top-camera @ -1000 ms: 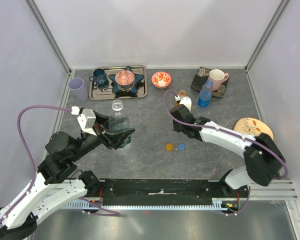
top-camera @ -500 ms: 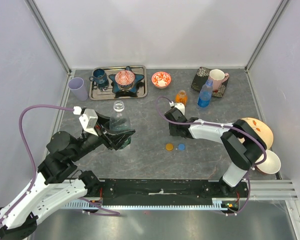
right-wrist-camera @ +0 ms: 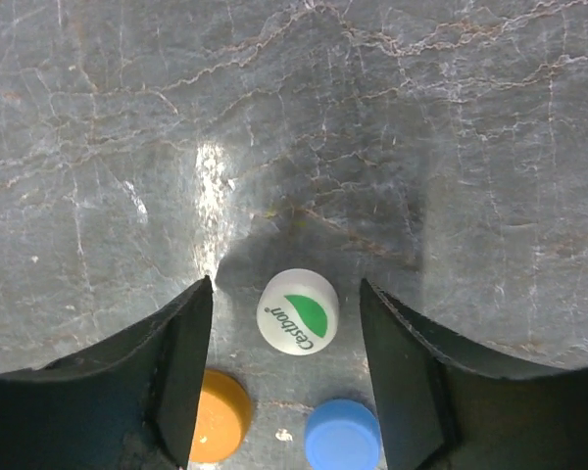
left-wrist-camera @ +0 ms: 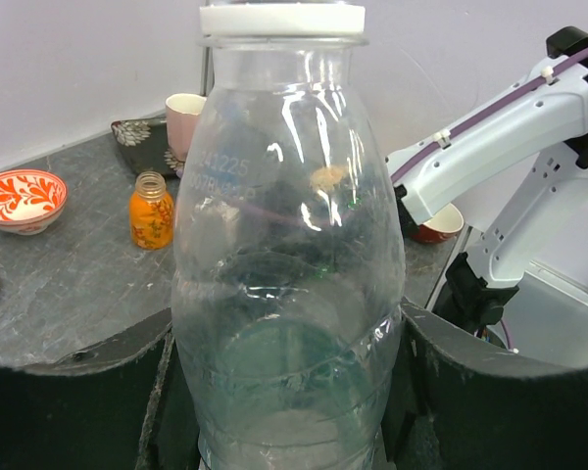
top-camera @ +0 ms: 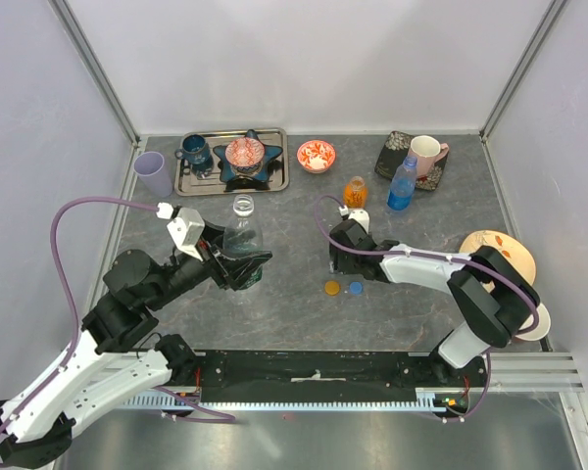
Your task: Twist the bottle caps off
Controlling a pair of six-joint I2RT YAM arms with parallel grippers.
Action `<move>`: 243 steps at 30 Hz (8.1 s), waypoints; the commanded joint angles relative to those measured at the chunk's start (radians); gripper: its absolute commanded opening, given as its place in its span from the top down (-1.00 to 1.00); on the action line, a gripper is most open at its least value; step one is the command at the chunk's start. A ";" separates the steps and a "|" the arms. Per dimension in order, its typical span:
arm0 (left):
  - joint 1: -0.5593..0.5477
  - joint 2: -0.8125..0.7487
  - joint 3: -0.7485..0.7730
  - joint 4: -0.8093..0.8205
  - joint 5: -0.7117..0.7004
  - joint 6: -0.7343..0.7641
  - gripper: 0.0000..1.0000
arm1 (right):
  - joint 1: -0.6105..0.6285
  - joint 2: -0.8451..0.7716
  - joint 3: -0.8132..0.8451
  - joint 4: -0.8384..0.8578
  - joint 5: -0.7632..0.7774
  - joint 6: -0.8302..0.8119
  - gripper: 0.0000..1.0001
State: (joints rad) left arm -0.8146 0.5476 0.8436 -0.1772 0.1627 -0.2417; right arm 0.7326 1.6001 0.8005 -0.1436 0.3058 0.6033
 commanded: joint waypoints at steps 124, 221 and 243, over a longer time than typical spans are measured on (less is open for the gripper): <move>0.000 -0.092 0.017 -0.162 -0.239 0.059 -0.99 | -0.019 0.342 0.856 0.092 0.472 -0.370 1.00; 0.000 -0.302 0.052 -0.348 -0.688 0.004 -0.99 | 0.570 -0.235 0.526 -0.163 0.173 -0.211 0.80; 0.003 0.331 0.229 0.163 0.563 -0.082 -0.99 | 0.556 -0.620 0.667 -0.522 0.029 -0.048 1.00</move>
State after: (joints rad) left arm -0.8146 0.7971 1.0260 -0.1566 0.4358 -0.2489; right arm 1.2919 1.0100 1.4517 -0.6647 0.3679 0.5323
